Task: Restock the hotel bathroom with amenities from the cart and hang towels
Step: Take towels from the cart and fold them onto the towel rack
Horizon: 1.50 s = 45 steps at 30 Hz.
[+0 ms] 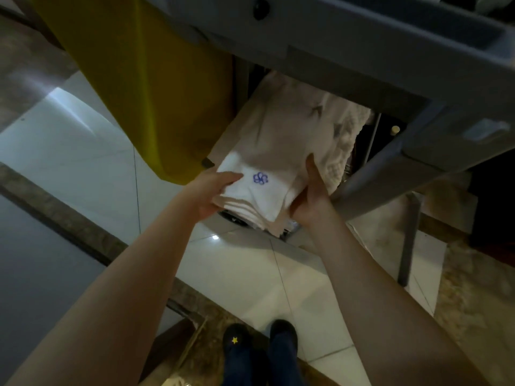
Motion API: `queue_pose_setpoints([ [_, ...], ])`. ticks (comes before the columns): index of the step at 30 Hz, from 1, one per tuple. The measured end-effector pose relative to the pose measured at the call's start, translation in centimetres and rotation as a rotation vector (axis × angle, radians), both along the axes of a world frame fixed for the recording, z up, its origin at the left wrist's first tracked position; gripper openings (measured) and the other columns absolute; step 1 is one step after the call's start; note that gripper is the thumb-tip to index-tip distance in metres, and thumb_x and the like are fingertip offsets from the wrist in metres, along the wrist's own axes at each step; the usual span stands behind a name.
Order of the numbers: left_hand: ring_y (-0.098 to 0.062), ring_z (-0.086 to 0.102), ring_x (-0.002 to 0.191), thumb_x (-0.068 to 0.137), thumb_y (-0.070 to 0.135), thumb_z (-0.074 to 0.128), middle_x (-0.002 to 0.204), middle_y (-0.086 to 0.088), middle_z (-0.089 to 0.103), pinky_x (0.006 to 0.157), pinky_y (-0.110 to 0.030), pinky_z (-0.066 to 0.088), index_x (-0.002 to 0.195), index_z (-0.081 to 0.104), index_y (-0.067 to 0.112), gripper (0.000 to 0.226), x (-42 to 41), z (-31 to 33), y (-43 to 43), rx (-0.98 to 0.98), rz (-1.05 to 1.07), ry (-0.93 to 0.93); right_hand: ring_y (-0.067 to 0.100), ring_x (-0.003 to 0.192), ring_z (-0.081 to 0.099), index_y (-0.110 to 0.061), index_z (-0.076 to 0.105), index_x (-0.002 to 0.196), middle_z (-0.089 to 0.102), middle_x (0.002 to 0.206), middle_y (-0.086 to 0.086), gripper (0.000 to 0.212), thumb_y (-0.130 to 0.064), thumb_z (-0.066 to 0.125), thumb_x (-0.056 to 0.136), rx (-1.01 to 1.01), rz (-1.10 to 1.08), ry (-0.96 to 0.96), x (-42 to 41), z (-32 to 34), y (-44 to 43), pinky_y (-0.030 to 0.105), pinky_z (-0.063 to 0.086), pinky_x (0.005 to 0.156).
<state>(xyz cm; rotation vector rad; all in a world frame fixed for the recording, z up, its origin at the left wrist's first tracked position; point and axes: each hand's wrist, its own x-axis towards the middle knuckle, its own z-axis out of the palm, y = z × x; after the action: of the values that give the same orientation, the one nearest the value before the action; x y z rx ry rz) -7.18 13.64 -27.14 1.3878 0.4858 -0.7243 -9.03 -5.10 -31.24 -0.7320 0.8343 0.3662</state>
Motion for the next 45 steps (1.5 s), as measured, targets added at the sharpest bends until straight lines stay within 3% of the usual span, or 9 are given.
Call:
queue_pose_setpoints([
  [7, -0.032, 0.061, 0.104, 0.075, 0.009, 0.073, 0.117, -0.013, 0.062, 0.083, -0.044, 0.054, 0.123, 0.053, 0.009, 0.052, -1.2, -0.3, 2.4, 0.356, -0.472, 0.071, 0.034, 0.100, 0.065, -0.005, 0.059, 0.119, 0.067, 0.112, 0.018, 0.041, -0.018, 0.071, 0.081, -0.090, 0.080, 0.015, 0.3, 0.0, 0.6, 0.047, 0.053, 0.085],
  [16, -0.030, 0.059, 0.107, 0.075, 0.048, 0.069, 0.120, -0.010, 0.061, 0.096, -0.043, 0.048, 0.128, 0.051, 0.013, 0.067, 1.2, -1.6, -3.4, 0.253, -0.201, -0.094, 0.033, 0.107, 0.061, -0.001, 0.055, 0.125, 0.062, 0.122, 0.015, 0.070, -0.014, 0.083, 0.063, -0.354, -0.012, 0.010, 0.2, -3.2, -0.6, 0.049, 0.048, 0.098],
  [20, -0.020, 0.062, 0.076, 0.087, 0.037, 0.063, 0.084, 0.001, 0.064, 0.062, -0.027, 0.054, 0.095, 0.058, 0.018, 0.021, 2.9, -1.0, -6.0, 0.232, -0.112, -0.202, 0.036, 0.108, 0.060, 0.002, 0.056, 0.123, 0.062, 0.122, 0.016, 0.083, -0.015, 0.087, 0.048, -0.370, -0.104, -0.016, 0.1, -2.6, -1.2, 0.049, 0.048, 0.097],
  [23, -0.014, 0.057, 0.069, 0.087, 0.037, 0.063, 0.075, 0.007, 0.057, 0.038, -0.014, 0.044, 0.097, 0.056, 0.020, 0.021, 4.0, -0.5, -6.6, 0.311, -0.136, -0.239, 0.036, 0.110, 0.060, 0.003, 0.062, 0.113, 0.064, 0.119, 0.020, 0.052, -0.007, 0.077, 0.064, -0.258, -0.108, -0.025, -0.7, -2.5, -1.2, 0.047, 0.046, 0.100],
  [30, -0.028, 0.059, 0.104, 0.043, 0.049, 0.081, 0.118, -0.007, 0.060, 0.094, -0.047, 0.050, 0.130, 0.048, 0.019, 0.099, 2.7, -1.1, -4.4, 0.279, -0.310, -0.157, 0.026, 0.107, 0.061, -0.012, 0.052, 0.127, 0.063, 0.120, 0.008, 0.087, -0.054, 0.079, 0.057, -0.284, 0.050, 0.033, -0.2, -1.9, -1.0, 0.042, 0.045, 0.100],
  [35, -0.027, 0.063, 0.101, 0.061, 0.043, 0.080, 0.110, -0.004, 0.065, 0.088, -0.042, 0.053, 0.121, 0.052, 0.019, 0.070, 2.3, -1.4, -2.5, 0.136, -0.135, -0.107, 0.032, 0.106, 0.062, -0.005, 0.056, 0.124, 0.064, 0.119, 0.014, 0.096, -0.033, 0.090, 0.039, -0.368, 0.114, -0.035, -0.6, -2.1, -0.4, 0.048, 0.049, 0.096],
  [41, -0.027, 0.062, 0.099, 0.081, 0.022, 0.070, 0.102, -0.004, 0.064, 0.079, -0.036, 0.054, 0.115, 0.053, 0.013, 0.038, 2.1, -0.9, -0.6, 0.155, -0.119, -0.128, 0.032, 0.101, 0.063, -0.003, 0.064, 0.103, 0.067, 0.102, 0.013, 0.028, -0.008, 0.064, 0.076, -0.367, 0.104, -0.059, -0.8, 0.2, 0.5, 0.042, 0.049, 0.094],
  [43, -0.030, 0.062, 0.103, 0.082, 0.017, 0.069, 0.107, -0.008, 0.065, 0.086, -0.042, 0.053, 0.114, 0.055, 0.011, 0.036, 2.3, -0.9, 0.8, 0.148, -0.112, -0.112, 0.022, 0.073, 0.063, -0.010, 0.063, 0.092, 0.064, 0.080, 0.006, 0.013, -0.009, 0.050, 0.089, -0.183, -0.060, -0.082, 0.2, 0.8, -0.1, 0.031, 0.052, 0.073],
  [45, -0.031, 0.060, 0.107, 0.079, 0.016, 0.071, 0.115, -0.011, 0.064, 0.095, -0.047, 0.049, 0.118, 0.055, 0.011, 0.043, 2.4, -0.9, 2.5, 0.144, -0.139, -0.103, 0.015, 0.066, 0.057, -0.012, 0.059, 0.106, 0.058, 0.079, 0.001, 0.017, -0.015, 0.052, 0.092, -0.364, -0.169, -0.047, 1.8, 1.1, -0.5, 0.024, 0.047, 0.060],
])
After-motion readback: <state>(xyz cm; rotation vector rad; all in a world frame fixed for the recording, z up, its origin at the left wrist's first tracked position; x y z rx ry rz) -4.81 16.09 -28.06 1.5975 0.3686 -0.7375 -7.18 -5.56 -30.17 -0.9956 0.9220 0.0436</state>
